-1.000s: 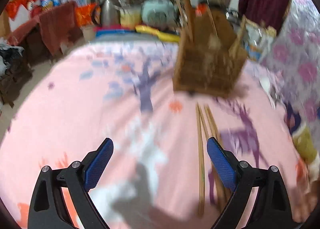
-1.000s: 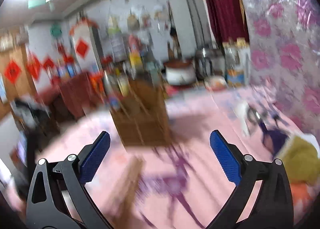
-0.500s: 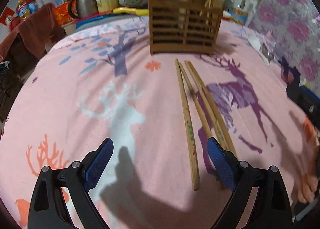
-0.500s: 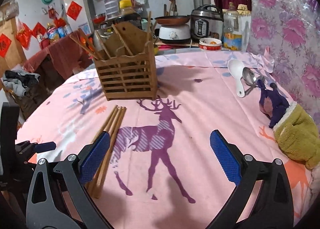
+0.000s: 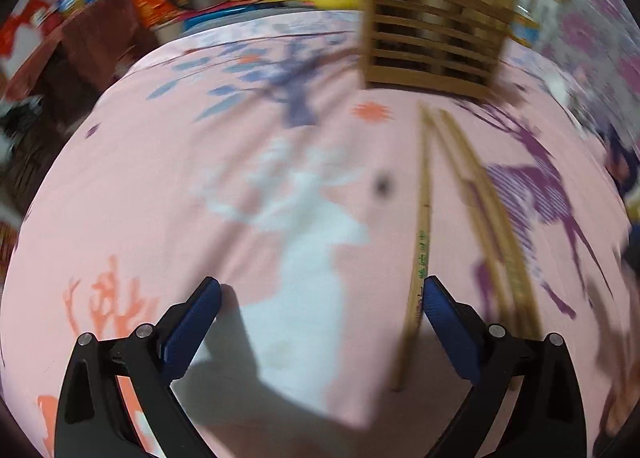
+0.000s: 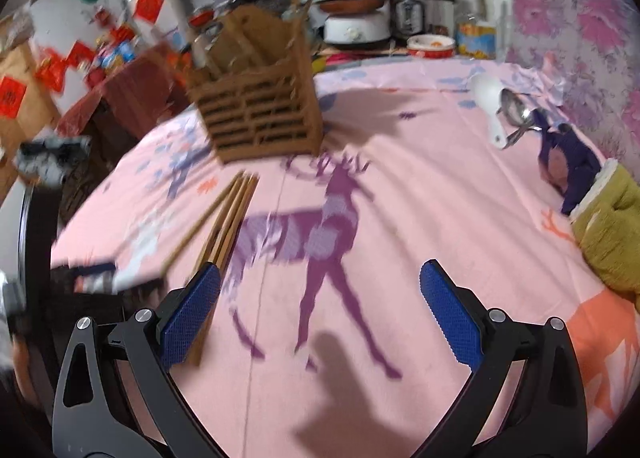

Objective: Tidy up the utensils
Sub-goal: 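Move both open grippers back down to the remaining chopsticks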

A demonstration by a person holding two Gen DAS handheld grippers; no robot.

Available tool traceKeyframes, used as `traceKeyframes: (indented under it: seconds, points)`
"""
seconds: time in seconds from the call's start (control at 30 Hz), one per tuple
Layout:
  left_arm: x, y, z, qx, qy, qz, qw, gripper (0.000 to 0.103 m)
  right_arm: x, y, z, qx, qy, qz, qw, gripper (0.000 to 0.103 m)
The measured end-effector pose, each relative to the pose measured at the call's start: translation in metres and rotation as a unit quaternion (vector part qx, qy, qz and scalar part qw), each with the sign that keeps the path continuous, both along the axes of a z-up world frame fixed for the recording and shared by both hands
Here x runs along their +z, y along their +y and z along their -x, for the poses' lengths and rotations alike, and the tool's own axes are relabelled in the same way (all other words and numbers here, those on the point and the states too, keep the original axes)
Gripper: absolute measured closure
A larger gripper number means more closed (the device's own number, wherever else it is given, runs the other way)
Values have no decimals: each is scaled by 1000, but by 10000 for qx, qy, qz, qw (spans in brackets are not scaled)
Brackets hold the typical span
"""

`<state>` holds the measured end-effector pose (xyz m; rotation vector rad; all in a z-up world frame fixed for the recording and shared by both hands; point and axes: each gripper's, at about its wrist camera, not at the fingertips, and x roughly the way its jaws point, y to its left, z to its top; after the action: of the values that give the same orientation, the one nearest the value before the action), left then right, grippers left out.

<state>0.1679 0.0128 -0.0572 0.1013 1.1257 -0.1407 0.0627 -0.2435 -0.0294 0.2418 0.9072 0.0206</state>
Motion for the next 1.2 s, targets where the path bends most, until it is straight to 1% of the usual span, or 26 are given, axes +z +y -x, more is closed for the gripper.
traceKeyframes:
  seconds: [0.07,0.17,0.2,0.27,0.33,0.43,0.5,0.53,0.57,0.67,0.73,0.77,0.8,0.87,0.9,0.93,1.0,1.1,1.2]
  points:
    - [1,9,-3,163,-6,16,9999,4,-4,11,9,349,66,216,9991,7]
    - [1,7,-4,173,-44,-82,9998,4,-7,34,17,845,66,686,9940,8]
    - [2,7,-4,183,-52,-81,9998,4,-7,46,18,1052,49,918,9902,12]
    - [2,8,-5,194,-50,-59,9998,4,-7,61,21,1389,29,1091,9843,16]
    - [2,9,-4,205,-60,-62,9998,4,-7,72,25,1643,-17,1237,9786,17]
    - [2,8,-4,221,-77,-66,9997,4,-8,84,28,1857,8,1443,9720,18]
    - [1,7,-4,234,-87,-68,9997,4,-9,89,28,1943,62,1595,9679,25]
    - [0,7,-4,237,-91,-69,9997,4,-11,92,28,1982,104,1696,9653,26]
    - [0,7,-4,239,-93,-69,9996,4,-12,93,28,1994,121,1740,9643,28]
    - [0,7,-4,248,-100,-74,9996,4,-15,97,27,2011,212,1865,9614,29]
    - [0,7,-4,245,-99,-72,9996,4,-15,95,26,1963,220,1859,9625,32]
    - [0,7,-4,243,-100,-70,9996,4,-16,91,25,1852,251,1839,9650,36]
    - [0,7,-4,241,-101,-70,9996,4,-17,83,21,1632,327,1757,9703,39]
    - [0,7,-4,241,-104,-71,9996,4,-19,61,14,1189,480,1489,9805,44]
    - [0,7,-5,242,-103,-71,9996,4,-20,43,10,876,567,1298,9860,45]
    - [0,7,-5,242,-100,-72,9996,4,-22,31,9,676,618,1147,9892,45]
    - [0,7,-4,242,-98,-73,9996,4,-22,16,8,446,668,929,9924,45]
    - [0,7,-5,242,-100,-74,9996,4,-22,17,9,483,610,821,9936,45]
    - [0,7,-4,242,-101,-74,9996,4,-20,29,11,703,497,995,9913,45]
